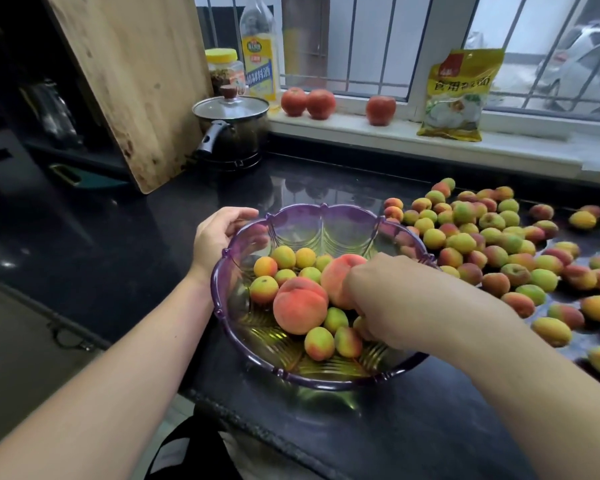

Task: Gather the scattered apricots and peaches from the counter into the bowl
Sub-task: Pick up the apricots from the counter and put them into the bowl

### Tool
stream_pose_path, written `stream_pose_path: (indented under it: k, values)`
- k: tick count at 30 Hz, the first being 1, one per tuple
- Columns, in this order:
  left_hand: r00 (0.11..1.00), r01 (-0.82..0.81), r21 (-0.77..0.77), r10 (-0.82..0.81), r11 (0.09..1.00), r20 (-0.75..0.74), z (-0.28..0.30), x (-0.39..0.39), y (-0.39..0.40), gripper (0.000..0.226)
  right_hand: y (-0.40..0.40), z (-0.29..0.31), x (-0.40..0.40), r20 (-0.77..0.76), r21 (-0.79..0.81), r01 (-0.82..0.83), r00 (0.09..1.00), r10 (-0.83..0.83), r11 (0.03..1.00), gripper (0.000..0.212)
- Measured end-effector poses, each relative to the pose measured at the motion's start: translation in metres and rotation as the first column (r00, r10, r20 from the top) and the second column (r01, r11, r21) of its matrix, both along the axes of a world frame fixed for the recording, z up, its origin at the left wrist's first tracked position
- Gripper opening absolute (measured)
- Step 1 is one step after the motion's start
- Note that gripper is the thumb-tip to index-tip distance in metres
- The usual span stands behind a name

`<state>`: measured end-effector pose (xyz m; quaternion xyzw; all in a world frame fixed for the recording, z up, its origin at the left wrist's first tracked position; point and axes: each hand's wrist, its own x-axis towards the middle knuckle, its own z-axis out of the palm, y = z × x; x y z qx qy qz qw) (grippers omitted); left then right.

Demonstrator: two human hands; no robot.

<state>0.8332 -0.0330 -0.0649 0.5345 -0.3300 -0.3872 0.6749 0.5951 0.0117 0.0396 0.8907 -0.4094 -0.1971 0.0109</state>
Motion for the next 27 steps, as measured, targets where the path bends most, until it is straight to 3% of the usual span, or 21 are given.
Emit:
stream_pose_path:
  k: [3,6,10,15,18,20,23,27]
  values:
    - [1.0,0.0,-0.003,0.0,1.0,0.02,-0.002,0.001,-0.001,0.025,-0.006,-0.005,-0.002,-0.02,-0.03,-0.009,1.0,0.009,1.0,0.04]
    - [1.0,0.004,-0.012,-0.004,1.0,0.002,-0.002,0.001,-0.002,0.025,-0.009,-0.001,-0.004,-0.059,0.004,-0.069,0.996,0.069,0.998,0.013]
    - [0.996,0.018,-0.015,-0.019,1.0,-0.091,-0.001,0.0,-0.001,0.029,-0.011,0.003,-0.009,-0.079,0.045,-0.072,0.994,0.076,0.996,0.023]
    - [0.985,0.071,-0.049,-0.078,0.996,-0.157,0.007,-0.006,0.01,0.033,-0.035,0.026,-0.042,0.208,0.009,0.075,0.975,-0.075,0.997,0.008]
    - [0.965,0.137,-0.064,-0.148,0.989,-0.216,0.012,-0.005,0.019,0.041,-0.053,0.041,-0.066,0.514,0.028,0.227,0.832,-0.209,0.973,0.013]
    - [0.93,0.247,-0.044,-0.25,0.968,-0.268,0.016,0.0,0.029,0.048,-0.071,0.036,-0.078,0.631,-0.012,0.36,0.726,-0.272,0.933,0.011]
    - [0.875,0.406,-0.027,-0.397,0.914,-0.279,0.017,-0.001,0.047,0.055,-0.095,0.019,-0.093,0.589,-0.056,0.512,0.71,-0.386,0.857,0.009]
    - [0.933,0.318,-0.032,-0.319,0.948,-0.166,0.011,-0.006,0.049,0.063,-0.103,0.001,-0.094,0.444,-0.014,0.532,0.762,-0.471,0.847,0.004]
